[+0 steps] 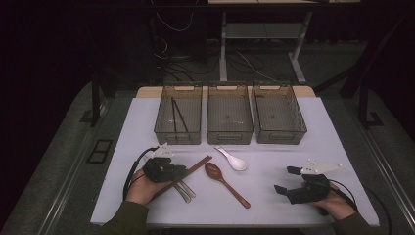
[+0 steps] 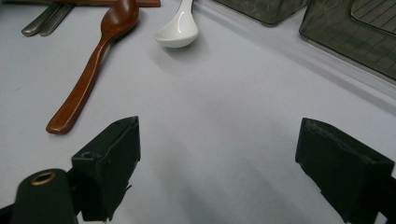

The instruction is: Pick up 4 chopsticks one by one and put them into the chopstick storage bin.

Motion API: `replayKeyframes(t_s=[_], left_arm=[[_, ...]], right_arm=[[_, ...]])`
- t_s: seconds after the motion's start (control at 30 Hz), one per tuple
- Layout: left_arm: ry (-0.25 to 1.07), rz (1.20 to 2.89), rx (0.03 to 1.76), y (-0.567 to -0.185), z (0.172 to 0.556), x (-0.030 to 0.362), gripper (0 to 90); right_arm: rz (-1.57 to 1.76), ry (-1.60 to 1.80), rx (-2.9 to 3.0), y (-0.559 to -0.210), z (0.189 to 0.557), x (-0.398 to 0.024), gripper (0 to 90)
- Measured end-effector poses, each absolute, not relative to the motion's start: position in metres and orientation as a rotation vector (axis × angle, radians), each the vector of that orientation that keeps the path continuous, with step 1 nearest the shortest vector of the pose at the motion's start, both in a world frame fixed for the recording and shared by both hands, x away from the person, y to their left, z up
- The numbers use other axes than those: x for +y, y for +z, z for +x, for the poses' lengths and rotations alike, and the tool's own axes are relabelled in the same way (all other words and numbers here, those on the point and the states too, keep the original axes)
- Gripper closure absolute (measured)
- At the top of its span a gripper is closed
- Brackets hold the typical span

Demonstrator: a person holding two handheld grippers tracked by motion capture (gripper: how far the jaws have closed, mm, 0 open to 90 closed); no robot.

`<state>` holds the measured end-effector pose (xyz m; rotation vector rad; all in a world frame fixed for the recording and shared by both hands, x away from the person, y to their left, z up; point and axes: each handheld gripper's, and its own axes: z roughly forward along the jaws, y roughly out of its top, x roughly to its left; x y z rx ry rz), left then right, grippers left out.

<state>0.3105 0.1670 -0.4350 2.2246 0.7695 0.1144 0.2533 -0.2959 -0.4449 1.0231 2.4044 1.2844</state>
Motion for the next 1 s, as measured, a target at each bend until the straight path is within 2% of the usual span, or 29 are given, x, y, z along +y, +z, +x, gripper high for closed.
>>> replayKeyframes(t_s=[1.0], left_arm=[[0.167, 2.289, 0.778, -0.4428, 0.3103, 0.1613, 80.5]], right_arm=[[1.024, 1.277, 2.412, -0.4455, 0.2535, -0.2959, 13.9]])
